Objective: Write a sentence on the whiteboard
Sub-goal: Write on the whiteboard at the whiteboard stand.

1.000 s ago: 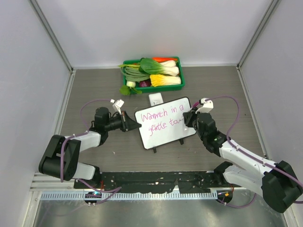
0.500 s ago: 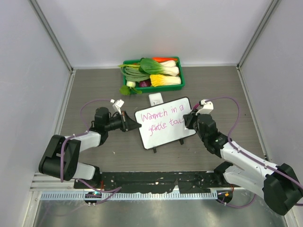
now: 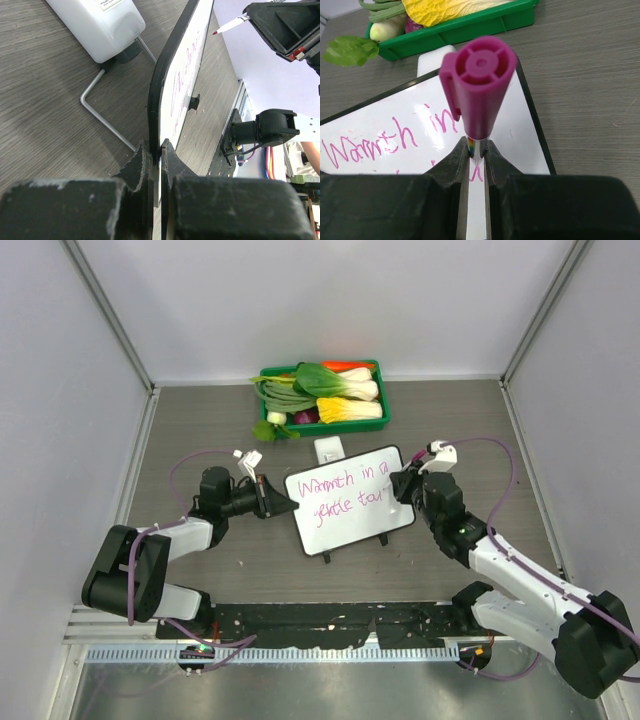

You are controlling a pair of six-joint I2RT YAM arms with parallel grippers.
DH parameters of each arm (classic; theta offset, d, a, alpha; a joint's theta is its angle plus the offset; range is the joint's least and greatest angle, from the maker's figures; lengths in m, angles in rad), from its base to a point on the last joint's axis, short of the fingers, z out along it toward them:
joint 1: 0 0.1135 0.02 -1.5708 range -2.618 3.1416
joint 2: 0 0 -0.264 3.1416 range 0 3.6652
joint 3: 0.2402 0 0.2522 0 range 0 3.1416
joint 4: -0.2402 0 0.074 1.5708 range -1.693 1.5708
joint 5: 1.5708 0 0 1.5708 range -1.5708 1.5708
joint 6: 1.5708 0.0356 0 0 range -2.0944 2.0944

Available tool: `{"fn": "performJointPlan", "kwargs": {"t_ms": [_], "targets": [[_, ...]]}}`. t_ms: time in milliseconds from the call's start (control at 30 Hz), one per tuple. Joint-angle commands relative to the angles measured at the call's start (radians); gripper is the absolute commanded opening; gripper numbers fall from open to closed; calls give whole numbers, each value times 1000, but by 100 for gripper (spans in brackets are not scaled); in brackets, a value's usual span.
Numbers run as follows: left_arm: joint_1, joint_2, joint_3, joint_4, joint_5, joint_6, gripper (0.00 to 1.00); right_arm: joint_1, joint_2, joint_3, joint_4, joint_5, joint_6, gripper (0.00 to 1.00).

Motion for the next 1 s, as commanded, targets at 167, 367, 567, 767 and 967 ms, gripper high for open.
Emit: {"fn": "performJointPlan", "kwargs": {"t_ms": [167, 367, 567, 767, 967], "targets": [[5, 12, -8, -14, -92, 69, 0, -31, 35, 29, 37, -6, -7, 1], [5, 15, -8, -13, -92, 71, 0, -37, 44, 9, 42, 18, 0, 1], [3, 15, -8, -13, -92, 71, 0, -39, 72, 13, 51, 27, -3, 1], [3, 14, -8, -14, -92, 71, 0, -37, 80, 9, 60, -5, -13, 1], [5, 15, -8, -14, -92, 69, 0, -39, 75, 0, 52, -58, -20, 1]]}}
